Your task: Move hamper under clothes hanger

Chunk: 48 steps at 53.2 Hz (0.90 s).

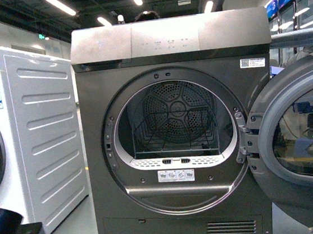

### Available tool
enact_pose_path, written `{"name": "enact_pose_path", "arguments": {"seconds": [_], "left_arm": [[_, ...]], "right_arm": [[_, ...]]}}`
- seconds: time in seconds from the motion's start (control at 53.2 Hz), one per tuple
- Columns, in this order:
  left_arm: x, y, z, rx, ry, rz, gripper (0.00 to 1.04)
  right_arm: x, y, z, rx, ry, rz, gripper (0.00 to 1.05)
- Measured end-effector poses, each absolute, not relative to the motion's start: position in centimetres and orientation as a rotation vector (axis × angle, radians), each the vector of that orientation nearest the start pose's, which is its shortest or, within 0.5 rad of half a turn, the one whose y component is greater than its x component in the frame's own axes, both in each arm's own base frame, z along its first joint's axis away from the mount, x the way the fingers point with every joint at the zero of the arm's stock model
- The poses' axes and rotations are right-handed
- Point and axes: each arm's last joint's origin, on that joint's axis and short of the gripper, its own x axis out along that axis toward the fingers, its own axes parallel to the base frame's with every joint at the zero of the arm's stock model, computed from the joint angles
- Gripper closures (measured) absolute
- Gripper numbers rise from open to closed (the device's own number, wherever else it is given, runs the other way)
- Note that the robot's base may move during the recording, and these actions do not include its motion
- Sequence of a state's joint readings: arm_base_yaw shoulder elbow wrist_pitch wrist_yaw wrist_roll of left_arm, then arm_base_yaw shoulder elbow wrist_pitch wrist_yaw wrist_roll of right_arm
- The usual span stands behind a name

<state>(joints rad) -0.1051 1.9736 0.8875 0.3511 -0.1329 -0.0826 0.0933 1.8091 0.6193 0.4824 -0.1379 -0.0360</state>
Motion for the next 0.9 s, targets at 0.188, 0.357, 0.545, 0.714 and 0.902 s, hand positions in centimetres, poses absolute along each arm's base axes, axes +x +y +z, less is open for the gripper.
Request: {"name": "enact_pose_path", "arguments": {"seconds": [0.188,0.357,0.545,0.714,0.902], "left_arm": [[36.8,-6.7,6.1,-0.008,0.845,-0.011,0.07],[37.1,-8.2,3.1,-0.021,0.923,-0.032,0.07],[37.6,-8.4,1.5,-0.022,0.940,-0.026,0.07],[38.2,-8.5,1.1,-0.024,0.923,-0.029,0.07],[38.4,-9.0,0.3,-0.021,0.929,-0.040,0.07]], "right_arm": [[31.5,4.0,5.9,-0.056,0.805,0.237,0.08],[32.4,4.3,3.8,-0.071,0.853,0.218,0.08],[33.3,4.3,2.1,-0.086,0.883,0.189,0.08],[33.9,4.3,1.0,-0.102,0.902,0.154,0.08],[34.7,3.7,0.2,-0.106,0.921,0.116,0.08]]}}
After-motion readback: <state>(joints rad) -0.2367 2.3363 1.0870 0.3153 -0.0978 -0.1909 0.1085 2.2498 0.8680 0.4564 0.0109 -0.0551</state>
